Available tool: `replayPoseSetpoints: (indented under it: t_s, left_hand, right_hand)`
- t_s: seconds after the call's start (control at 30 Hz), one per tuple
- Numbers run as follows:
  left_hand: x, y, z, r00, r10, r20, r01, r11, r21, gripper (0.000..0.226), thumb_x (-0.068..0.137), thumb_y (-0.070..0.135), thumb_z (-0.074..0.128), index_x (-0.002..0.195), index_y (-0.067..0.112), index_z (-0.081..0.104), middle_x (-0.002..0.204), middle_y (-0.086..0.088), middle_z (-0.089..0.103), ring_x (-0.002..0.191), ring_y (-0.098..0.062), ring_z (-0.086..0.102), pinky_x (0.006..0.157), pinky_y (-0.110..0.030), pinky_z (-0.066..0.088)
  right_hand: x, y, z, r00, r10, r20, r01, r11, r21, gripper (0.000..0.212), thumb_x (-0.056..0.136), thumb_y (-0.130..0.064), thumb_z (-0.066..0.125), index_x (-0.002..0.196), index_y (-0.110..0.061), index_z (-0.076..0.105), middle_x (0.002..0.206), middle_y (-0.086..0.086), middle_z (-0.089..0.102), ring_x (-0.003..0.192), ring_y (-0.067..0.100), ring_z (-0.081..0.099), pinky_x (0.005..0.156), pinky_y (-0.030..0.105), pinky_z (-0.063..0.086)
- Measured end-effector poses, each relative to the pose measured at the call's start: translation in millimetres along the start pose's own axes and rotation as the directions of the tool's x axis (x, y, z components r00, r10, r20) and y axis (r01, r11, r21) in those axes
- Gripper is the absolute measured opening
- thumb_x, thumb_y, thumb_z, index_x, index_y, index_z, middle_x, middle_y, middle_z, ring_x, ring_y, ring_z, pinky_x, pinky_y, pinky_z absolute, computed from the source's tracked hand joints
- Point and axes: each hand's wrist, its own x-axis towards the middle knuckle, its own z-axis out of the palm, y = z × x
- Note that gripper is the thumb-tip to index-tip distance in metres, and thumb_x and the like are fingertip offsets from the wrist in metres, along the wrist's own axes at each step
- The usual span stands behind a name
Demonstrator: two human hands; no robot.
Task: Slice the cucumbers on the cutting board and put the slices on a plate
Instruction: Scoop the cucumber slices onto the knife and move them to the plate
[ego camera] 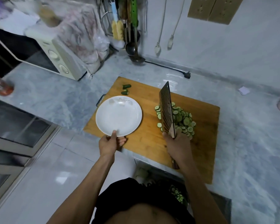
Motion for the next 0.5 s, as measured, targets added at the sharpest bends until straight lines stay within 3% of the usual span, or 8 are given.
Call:
replayPoseSetpoints:
  t_s: [0.17, 0.33, 0.5]
  left_hand:
    - [-13.3, 12.6, -6.2, 0.999, -0.046, 0.026, 0.037, 0.961, 0.275, 0.048, 0.092, 0.044, 0.062, 0.073, 0.000, 0.064, 0.068, -0.017, 0.070, 0.056, -0.023, 0.067, 0.054, -0.029, 0.057]
    - [-33.4, 15.3, 23.3, 0.977, -0.028, 0.210, -0.029, 0.964, 0.263, 0.033, 0.096, 0.033, 0.059, 0.079, 0.006, 0.067, 0.072, -0.012, 0.070, 0.058, -0.019, 0.061, 0.056, -0.030, 0.051]
    - [-33.9, 14.4, 65.0, 0.929, 0.032, 0.368, -0.147, 0.946, 0.290, 0.028, 0.096, 0.027, 0.059, 0.082, 0.007, 0.072, 0.078, -0.009, 0.073, 0.068, -0.015, 0.063, 0.063, -0.027, 0.051]
  right_hand:
    - [-5.9, 6.7, -3.5, 0.999, 0.025, 0.019, -0.026, 0.999, 0.026, 0.042, 0.096, -0.035, 0.061, 0.063, -0.011, 0.056, 0.056, 0.011, 0.058, 0.048, 0.022, 0.054, 0.050, 0.029, 0.041]
    - [-13.3, 19.5, -17.3, 0.999, 0.035, 0.006, -0.035, 0.997, 0.063, 0.046, 0.098, -0.039, 0.056, 0.060, -0.014, 0.054, 0.047, 0.000, 0.054, 0.038, 0.011, 0.051, 0.045, 0.026, 0.041]
    - [-17.5, 41.6, -39.7, 0.991, 0.071, -0.110, -0.061, 0.994, 0.088, 0.054, 0.098, -0.047, 0.056, 0.060, -0.008, 0.060, 0.050, 0.005, 0.059, 0.048, 0.021, 0.059, 0.053, 0.034, 0.049]
